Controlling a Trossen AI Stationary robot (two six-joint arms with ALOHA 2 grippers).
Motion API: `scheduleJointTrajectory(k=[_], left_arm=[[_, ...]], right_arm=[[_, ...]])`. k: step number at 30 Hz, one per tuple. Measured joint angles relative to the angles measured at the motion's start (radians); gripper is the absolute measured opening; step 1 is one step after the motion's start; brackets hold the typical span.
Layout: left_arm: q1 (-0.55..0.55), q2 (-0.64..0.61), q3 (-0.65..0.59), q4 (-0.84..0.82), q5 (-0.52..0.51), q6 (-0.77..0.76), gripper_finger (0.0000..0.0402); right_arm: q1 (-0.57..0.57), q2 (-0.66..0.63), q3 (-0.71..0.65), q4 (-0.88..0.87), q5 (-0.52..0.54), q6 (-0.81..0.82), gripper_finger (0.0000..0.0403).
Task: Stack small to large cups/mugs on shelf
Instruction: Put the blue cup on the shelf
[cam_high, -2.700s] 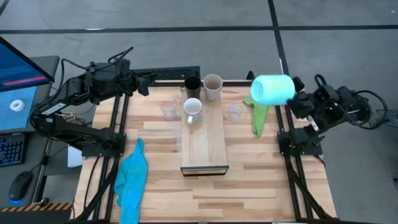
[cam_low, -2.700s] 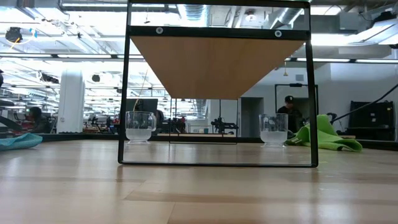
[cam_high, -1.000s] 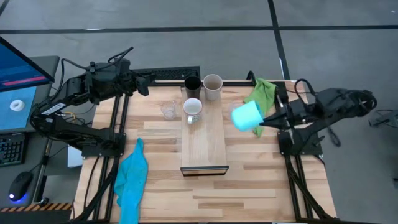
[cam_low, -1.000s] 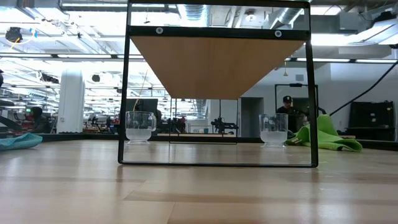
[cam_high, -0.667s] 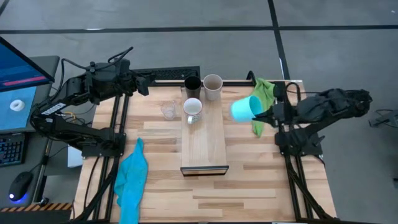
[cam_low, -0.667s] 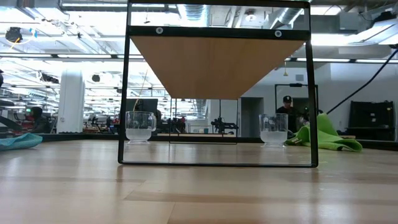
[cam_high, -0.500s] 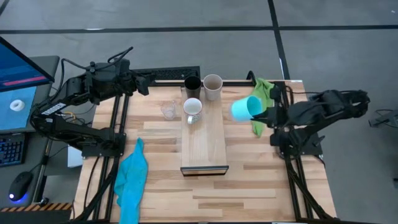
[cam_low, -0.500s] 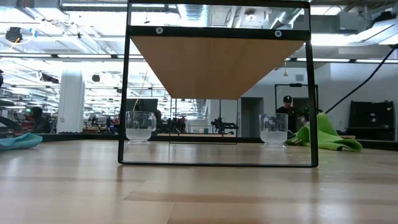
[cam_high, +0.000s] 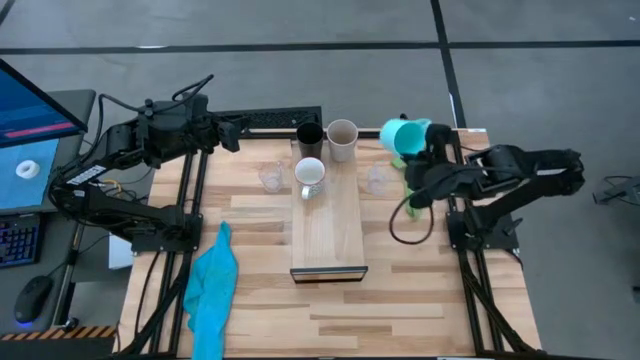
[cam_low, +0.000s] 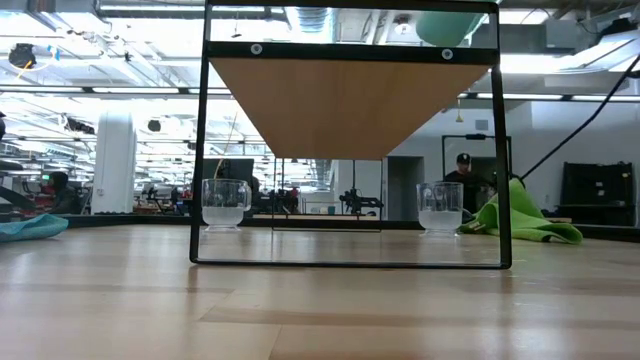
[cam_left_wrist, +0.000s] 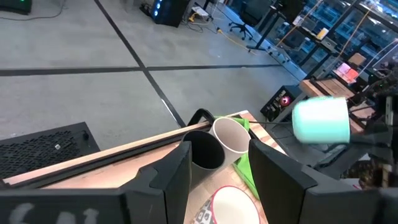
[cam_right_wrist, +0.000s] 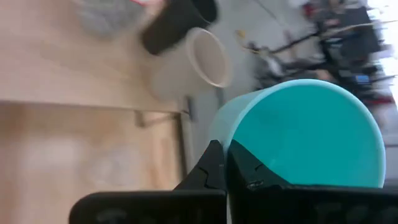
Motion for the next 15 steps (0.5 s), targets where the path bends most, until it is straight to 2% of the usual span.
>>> scheduleJointTrajectory(k=[5,10,15], left_arm=[[0.0,0.0,0.0,-0.002,0.0,0.0,0.0151],[0.0,0.0,0.0,-0.002,-0.001,0.027,0.0151],[0.0,0.0,0.0,-0.002,-0.013,0.05,0.0151]], right_arm=[[-0.03,0.037,0.0,0.002,0.15,-0.112,0.0007],[-0.059,0.069,0.0,0.01,0.248,-0.178,0.0005],[-0.076,0.101,0.0,0.017,0.49,-0.297,0.0005]])
